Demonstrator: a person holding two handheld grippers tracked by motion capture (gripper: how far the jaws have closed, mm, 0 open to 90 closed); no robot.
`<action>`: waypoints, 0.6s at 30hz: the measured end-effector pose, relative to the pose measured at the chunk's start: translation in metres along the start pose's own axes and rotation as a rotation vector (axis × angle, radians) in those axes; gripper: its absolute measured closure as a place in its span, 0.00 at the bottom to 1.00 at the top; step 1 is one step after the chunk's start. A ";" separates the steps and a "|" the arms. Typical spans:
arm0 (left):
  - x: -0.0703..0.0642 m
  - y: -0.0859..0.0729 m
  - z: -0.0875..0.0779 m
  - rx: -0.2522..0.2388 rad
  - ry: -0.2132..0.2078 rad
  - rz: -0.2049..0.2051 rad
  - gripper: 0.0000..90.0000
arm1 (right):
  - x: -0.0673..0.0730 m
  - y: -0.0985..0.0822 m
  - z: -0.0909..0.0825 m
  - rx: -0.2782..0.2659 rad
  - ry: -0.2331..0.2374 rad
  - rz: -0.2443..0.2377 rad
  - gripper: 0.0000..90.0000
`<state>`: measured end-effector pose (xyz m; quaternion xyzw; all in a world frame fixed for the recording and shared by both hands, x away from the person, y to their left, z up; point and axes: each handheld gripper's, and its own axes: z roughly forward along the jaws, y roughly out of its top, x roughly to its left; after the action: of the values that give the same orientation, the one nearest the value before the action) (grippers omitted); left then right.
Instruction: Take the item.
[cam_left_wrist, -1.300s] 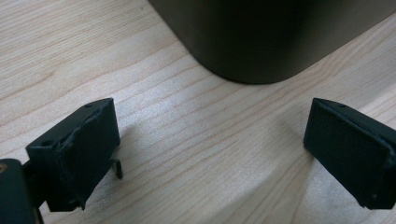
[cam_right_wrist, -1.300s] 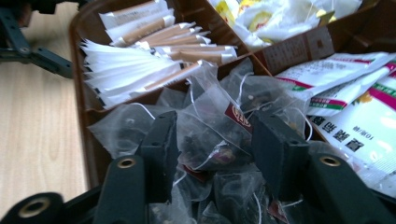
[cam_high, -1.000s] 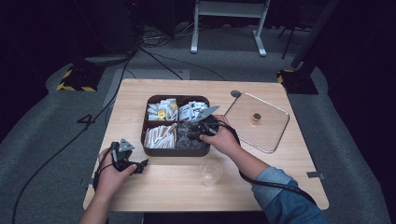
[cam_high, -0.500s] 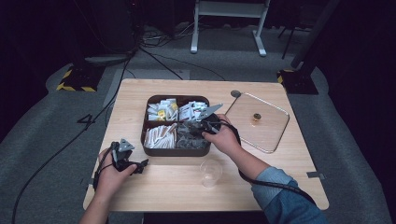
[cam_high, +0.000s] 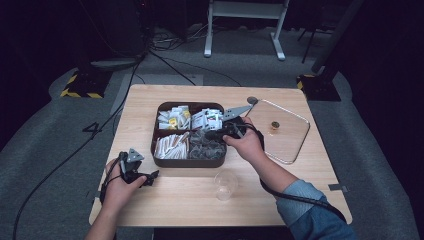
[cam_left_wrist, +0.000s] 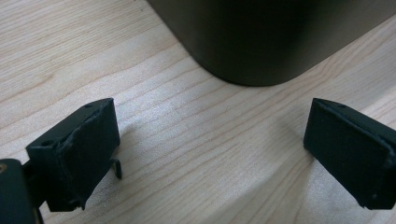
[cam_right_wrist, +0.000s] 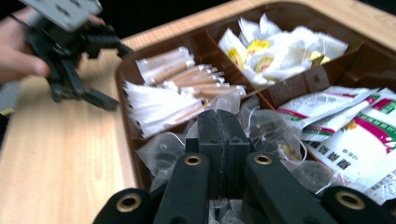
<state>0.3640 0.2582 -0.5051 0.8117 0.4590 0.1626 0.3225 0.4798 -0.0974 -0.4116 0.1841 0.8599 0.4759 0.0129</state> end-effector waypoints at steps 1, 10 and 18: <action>0.000 0.000 0.000 0.000 0.000 0.000 0.04 | 0.000 0.001 -0.003 -0.011 0.007 0.007 1.00; 0.000 0.000 0.000 0.001 -0.001 0.000 0.04 | 0.003 0.007 -0.029 -0.076 0.035 0.019 1.00; 0.000 0.000 0.000 0.000 0.000 0.000 0.04 | 0.012 0.008 -0.056 -0.131 0.052 0.001 1.00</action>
<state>0.3641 0.2582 -0.5051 0.8118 0.4589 0.1624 0.3224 0.4598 -0.1350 -0.3722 0.1711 0.8269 0.5357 0.0024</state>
